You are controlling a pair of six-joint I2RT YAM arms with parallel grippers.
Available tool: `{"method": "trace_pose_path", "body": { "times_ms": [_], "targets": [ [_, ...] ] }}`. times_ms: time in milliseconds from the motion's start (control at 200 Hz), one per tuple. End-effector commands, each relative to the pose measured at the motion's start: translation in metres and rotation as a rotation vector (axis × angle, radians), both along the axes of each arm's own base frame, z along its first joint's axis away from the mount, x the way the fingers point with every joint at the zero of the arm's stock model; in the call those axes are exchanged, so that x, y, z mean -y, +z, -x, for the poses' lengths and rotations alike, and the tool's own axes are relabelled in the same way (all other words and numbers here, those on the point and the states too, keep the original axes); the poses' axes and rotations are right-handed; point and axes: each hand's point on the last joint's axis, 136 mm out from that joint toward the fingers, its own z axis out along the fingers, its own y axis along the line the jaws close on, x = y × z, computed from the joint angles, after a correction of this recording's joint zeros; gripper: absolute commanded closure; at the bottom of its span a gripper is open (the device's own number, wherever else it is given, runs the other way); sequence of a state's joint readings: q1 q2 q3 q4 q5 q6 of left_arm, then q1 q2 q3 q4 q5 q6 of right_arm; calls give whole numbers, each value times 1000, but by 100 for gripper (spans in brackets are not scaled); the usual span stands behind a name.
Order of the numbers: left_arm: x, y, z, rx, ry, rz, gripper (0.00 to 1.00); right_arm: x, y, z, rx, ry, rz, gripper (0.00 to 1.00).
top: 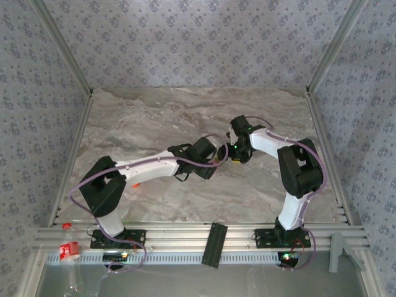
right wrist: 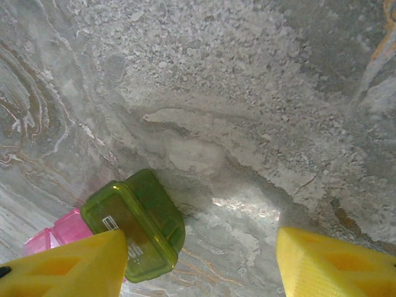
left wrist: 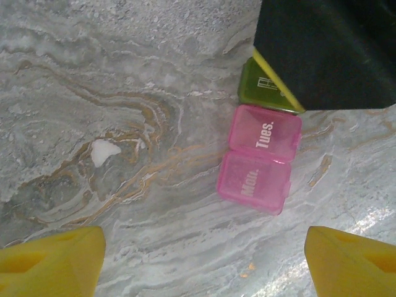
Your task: Sort the pills into containers
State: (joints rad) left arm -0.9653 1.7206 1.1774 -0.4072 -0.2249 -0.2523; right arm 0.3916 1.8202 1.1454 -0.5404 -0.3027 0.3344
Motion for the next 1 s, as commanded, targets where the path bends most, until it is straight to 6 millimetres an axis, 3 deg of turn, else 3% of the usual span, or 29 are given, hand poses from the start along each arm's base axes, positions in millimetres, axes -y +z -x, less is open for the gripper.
{"method": "trace_pose_path", "body": {
  "times_ms": [0, 505, 994],
  "targets": [
    [6, -8, -1, 15, -28, -10, 16, 0, -6, -3, -13, -22, 10, 34],
    [13, -27, -7, 19, -40, -29, 16, -1, -10, -1, -21, -29, 19, 35],
    [4, -33, -27, 82, 28, -97, 16, 0, -14, 3, -30, -21, 35, 35]
  ]
}}
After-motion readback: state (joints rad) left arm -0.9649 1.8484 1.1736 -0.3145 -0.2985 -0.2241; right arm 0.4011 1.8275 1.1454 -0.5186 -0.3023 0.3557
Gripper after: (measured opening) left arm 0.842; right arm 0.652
